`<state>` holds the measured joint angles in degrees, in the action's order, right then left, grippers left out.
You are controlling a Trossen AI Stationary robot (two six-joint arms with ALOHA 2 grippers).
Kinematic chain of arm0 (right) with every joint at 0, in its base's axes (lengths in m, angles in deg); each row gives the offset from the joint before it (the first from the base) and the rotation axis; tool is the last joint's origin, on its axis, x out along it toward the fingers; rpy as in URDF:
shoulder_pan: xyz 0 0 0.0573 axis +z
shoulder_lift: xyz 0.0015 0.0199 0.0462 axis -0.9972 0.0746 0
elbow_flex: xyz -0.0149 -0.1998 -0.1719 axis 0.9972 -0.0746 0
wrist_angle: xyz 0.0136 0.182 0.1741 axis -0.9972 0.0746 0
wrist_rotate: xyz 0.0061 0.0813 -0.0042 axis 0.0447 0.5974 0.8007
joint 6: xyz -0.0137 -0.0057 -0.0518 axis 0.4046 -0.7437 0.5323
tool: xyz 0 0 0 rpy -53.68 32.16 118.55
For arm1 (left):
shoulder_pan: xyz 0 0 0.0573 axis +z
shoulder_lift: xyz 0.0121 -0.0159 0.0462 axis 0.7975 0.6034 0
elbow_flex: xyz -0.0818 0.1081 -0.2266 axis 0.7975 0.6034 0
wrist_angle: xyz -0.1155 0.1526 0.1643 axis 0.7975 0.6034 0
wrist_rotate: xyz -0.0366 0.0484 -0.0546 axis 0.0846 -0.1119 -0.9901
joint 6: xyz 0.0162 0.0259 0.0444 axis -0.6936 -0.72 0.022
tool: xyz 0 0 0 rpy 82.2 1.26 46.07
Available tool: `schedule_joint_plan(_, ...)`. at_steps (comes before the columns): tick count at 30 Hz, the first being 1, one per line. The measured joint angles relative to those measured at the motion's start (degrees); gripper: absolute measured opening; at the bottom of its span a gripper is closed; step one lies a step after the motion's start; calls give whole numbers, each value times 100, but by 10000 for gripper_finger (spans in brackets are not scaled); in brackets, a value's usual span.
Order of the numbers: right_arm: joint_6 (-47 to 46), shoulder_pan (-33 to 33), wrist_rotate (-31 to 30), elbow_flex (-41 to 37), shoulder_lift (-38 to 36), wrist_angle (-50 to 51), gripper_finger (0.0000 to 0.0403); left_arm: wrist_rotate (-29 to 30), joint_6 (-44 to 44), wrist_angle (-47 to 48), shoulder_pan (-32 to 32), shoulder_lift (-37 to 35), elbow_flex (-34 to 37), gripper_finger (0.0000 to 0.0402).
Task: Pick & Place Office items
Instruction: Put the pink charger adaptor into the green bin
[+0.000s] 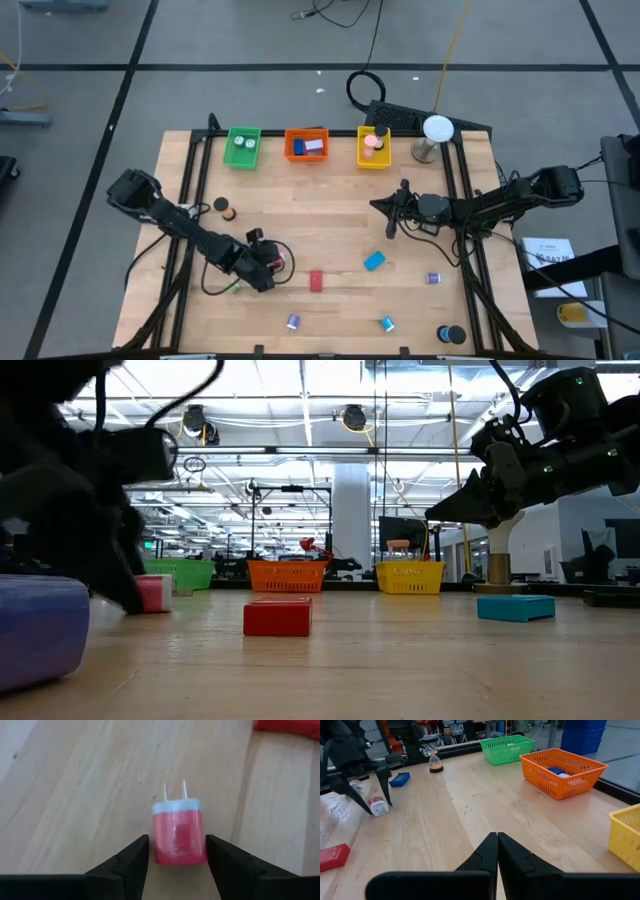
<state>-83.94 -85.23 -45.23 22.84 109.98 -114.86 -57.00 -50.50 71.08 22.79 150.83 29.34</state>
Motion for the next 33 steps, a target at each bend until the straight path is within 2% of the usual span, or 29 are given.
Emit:
schedule_joint_plan(5, 0, -2, 0, 0, 0, 4, 4, 6, -90, -212, 31, 83, -4, 199)
schedule_joint_plan(12, 0, 0, 0, 0, 0, 11, 4, 6, -289, -298, 55, 66, -2, 143)
schedule_joint_plan(14, 2, 0, 0, 0, 0, 23, 4, 27, -552, -342, 55, 64, -2, 135)
schedule_joint_plan(17, 39, 0, 2, 0, 0, 41, 4, 375, -1147, -538, 83, 64, 7, 135)
schedule_joint_plan(19, 99, 11, 2, 0, 0, 14, 9, 384, -1642, -1036, 252, 64, 76, 135)
schedule_joint_plan(23, 509, 241, -14, 74, 0, 7, 52, -517, -2773, -2928, 853, 64, 546, 137)
schedule_joint_plan(27, 945, 556, -13, 215, 0, 61, 129, -1663, -3521, -4787, 1608, 64, 1077, 139)
schedule_joint_plan(30, 1242, 728, -24, 370, 42, 190, 189, -2342, -3685, -5469, 2101, 62, 1226, 140)
schedule_joint_plan(33, 1483, 863, -36, 636, 231, 409, 233, -2837, -3753, -5623, 2454, 62, 1233, 140)
